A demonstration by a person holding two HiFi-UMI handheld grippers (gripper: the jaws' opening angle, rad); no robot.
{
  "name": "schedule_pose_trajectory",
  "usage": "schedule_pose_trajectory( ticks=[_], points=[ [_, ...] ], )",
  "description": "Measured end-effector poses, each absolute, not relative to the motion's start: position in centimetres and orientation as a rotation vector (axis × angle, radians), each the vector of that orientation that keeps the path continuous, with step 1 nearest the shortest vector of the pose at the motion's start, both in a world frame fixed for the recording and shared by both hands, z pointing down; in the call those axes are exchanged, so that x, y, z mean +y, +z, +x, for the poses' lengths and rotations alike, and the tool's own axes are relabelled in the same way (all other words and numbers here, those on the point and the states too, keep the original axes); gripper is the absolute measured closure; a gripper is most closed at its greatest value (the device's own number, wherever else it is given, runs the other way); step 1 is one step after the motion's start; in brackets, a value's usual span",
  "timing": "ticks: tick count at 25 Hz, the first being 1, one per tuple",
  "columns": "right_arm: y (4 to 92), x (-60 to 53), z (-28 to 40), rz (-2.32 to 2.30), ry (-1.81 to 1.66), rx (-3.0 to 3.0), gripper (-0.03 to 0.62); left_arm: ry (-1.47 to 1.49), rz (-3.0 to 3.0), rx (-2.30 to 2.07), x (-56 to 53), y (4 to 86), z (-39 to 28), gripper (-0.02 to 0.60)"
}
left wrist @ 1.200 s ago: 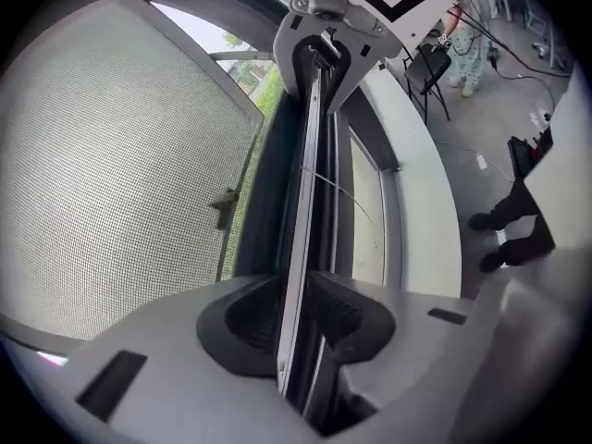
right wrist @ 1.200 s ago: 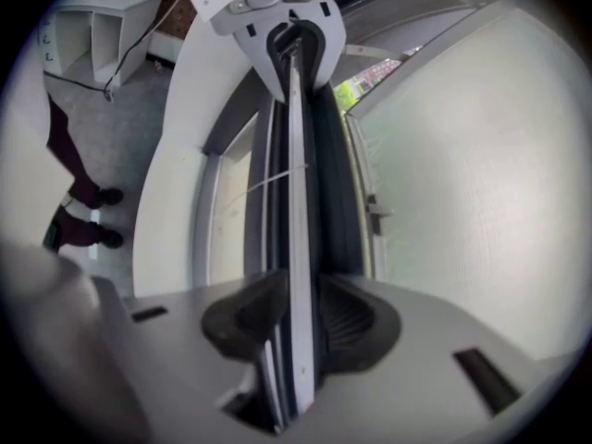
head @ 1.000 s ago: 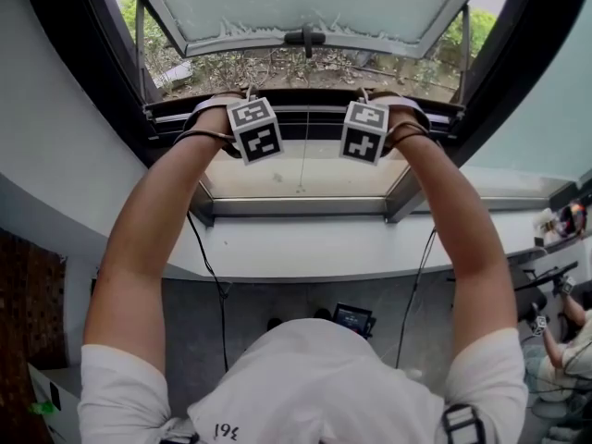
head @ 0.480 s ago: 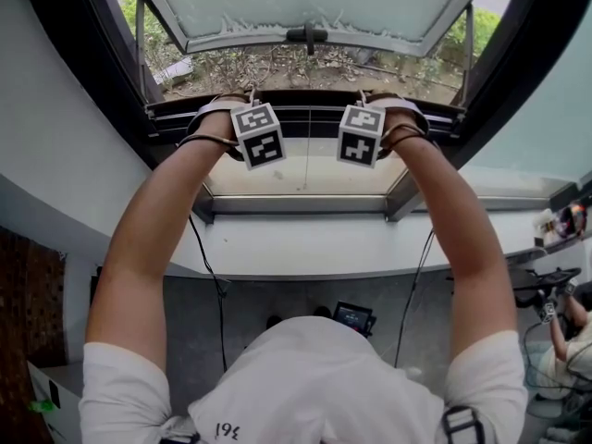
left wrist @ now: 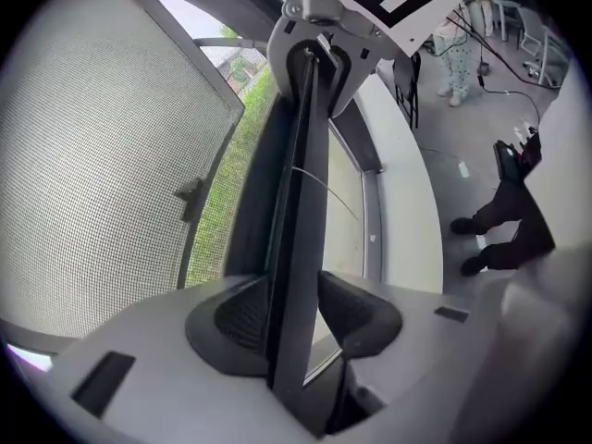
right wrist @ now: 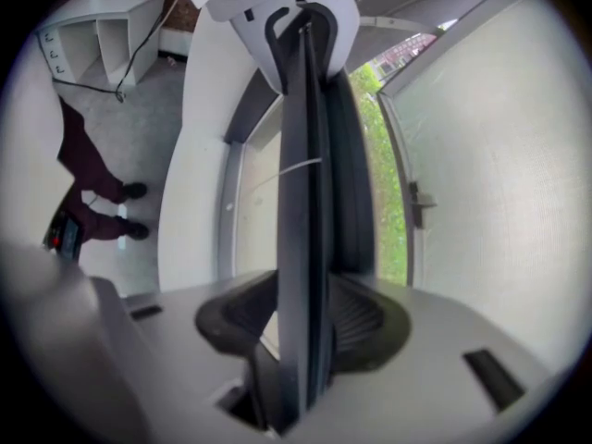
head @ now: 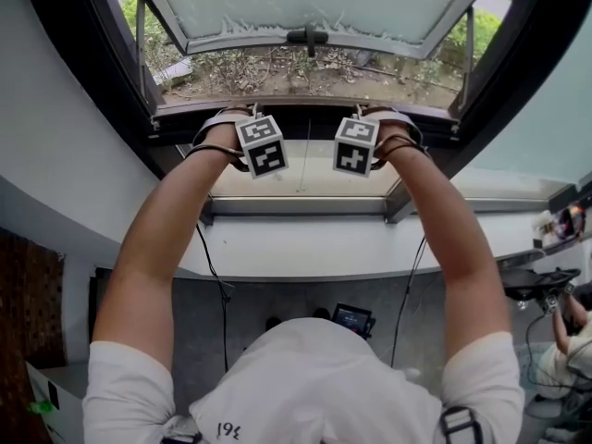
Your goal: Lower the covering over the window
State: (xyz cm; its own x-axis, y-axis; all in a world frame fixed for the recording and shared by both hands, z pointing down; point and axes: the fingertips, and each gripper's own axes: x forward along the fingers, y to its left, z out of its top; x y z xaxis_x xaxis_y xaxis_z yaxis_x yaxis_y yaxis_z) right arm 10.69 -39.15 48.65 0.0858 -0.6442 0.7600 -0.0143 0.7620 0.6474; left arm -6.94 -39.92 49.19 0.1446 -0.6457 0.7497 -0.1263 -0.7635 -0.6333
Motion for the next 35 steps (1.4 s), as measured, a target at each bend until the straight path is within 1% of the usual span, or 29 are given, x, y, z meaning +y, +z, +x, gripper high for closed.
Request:
schedule_pose_trajectory(
  ticks=[9,16,27,30,32,35],
  points=[
    [49.9,-39.3,10.6,0.592,-0.488,-1.426,0.424,-1.626,-2.026,0.755,-40.1,50.2,-6.9,0.419],
    [50.1,-39.3,10.5,0.627,-0.475,-1.433,0.398,-1.621,-2.032,0.751,-40.3,50.2,-6.9,0.419],
    [49.9,-39.8,10.5,0.668,-0.490,-1.397,0.398,-1.618,-2.036,0.706,-40.5,50.0,-7.0,0.424],
    [49.9,-39.8,10.4,0.646,-0.484,-1.394,0.404,-1.620,-2.044,0.715,-40.7,49.7,-7.1,0.462],
    [49.8,-39.9,10.4,0.631,-0.488,-1.391,0.405,-1.618,-2.055,0.715,-40.7,49.5,-7.1,0.466],
    [49.4,-40.1,10.6,0.629,-0.504,-1.391,0.439,-1.606,-2.083,0.700,-40.6,49.5,-6.9,0.466]
  ],
)
